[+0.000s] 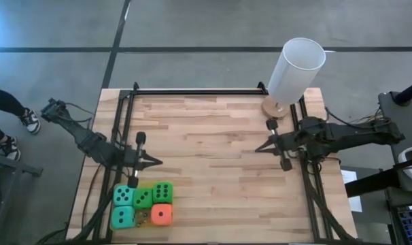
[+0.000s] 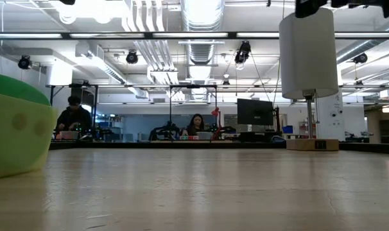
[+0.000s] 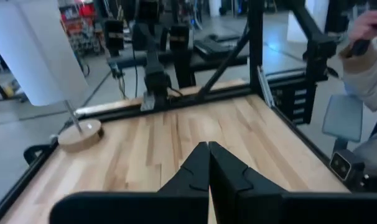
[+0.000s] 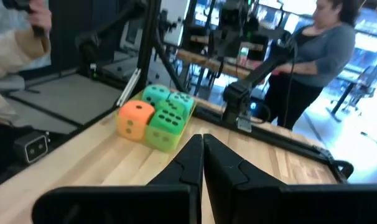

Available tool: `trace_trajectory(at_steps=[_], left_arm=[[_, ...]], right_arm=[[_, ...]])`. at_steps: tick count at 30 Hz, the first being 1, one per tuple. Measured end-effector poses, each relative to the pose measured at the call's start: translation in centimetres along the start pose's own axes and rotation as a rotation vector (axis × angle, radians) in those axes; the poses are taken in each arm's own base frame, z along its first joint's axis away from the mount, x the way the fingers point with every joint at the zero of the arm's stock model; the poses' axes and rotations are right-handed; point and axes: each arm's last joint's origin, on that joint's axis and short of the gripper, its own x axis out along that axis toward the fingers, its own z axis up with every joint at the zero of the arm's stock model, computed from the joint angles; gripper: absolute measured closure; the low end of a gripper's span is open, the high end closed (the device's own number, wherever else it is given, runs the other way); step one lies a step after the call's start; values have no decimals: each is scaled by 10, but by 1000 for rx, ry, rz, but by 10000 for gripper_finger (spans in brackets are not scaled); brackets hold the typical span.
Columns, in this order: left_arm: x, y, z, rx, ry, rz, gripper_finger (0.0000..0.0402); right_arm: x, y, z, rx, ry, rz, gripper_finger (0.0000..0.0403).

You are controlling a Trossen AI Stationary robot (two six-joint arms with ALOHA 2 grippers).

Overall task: Pick & Place Dice
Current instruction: Return to Home Position

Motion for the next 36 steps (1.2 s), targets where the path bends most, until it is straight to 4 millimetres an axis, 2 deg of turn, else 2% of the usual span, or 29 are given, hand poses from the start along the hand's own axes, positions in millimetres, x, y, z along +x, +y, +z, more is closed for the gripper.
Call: trace_trajectory(at_steps=[8, 14, 31, 36], left_arm=[[-17, 10, -21, 26, -91, 12, 400], [-31, 18, -35, -32, -204, 29, 400], [-63, 35, -58, -80, -376, 56, 396], [-67, 37, -68, -78, -410, 67, 396]], right_arm=[[-39, 10, -3, -16, -144, -34, 394], [-60, 15, -7, -19, -235, -61, 394], [-95, 26, -20, -42, -386, -94, 394], [-96, 26, -18, -35, -356, -86, 394]])
